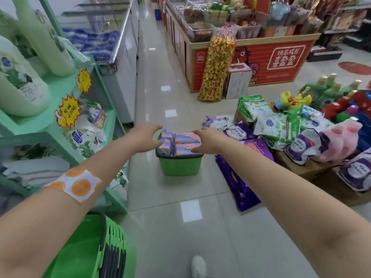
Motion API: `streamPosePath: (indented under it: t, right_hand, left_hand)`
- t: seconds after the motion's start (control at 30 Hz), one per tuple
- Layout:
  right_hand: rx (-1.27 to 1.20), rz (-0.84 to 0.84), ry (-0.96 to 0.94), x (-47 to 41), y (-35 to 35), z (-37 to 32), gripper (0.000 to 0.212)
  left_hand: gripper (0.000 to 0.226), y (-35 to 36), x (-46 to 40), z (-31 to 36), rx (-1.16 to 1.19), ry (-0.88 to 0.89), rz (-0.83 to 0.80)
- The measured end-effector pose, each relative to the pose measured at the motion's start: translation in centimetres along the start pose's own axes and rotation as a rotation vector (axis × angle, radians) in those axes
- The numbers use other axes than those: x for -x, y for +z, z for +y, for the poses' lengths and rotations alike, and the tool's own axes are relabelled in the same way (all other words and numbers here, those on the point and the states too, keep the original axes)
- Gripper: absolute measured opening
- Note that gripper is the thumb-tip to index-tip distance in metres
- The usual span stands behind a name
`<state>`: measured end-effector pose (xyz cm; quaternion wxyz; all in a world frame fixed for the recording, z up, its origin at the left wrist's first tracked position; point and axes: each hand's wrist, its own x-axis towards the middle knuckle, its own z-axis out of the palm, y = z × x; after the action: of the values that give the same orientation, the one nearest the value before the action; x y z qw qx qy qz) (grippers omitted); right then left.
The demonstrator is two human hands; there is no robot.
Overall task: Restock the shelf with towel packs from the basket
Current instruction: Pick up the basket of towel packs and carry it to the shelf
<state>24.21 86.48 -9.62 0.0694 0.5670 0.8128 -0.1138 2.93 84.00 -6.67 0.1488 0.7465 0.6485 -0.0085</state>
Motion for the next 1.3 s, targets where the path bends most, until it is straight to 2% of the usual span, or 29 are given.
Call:
streamPosePath:
  t: [0.37, 0.6, 0.87, 1.07, 1.2, 1.3]
  right_hand:
    - [-0.005, -0.13, -0.012, -15.2, 1.6, 6.0, 0.065]
    - [-0.044, -0.192, 0.05, -23.3, 3.0, 8.7, 0.073]
    - [-0.17, -0.246, 0.163, -34.0, 3.8, 10.4, 0.068]
    - [-0.183, -0.317, 0.181, -40.3, 7.9, 11.1, 0.067]
    - [-0.215, -0.38, 0.167, -43.3, 12.5, 11.6, 0.056]
    - [-0.215, -0.414, 0.129, -44.8, 16.0, 12.3, 0.057]
  left_hand:
    - [0.061, 2.1, -17.8, -2.9, 0.074, -0.049, -0.111]
    - [0.06, 3.4, -28.2, -5.8, 0.058, 0.007, -0.183]
    - [0.057, 4.1, -39.3, -9.8, -0.044, 0.095, -0.283]
    - [0.056, 8.2, -44.9, -11.9, -0.088, 0.162, -0.332]
    - [0.056, 12.9, -46.9, -13.0, -0.143, 0.18, -0.377]
    - [0.059, 16.9, -48.0, -13.6, -0.144, 0.203, -0.408]
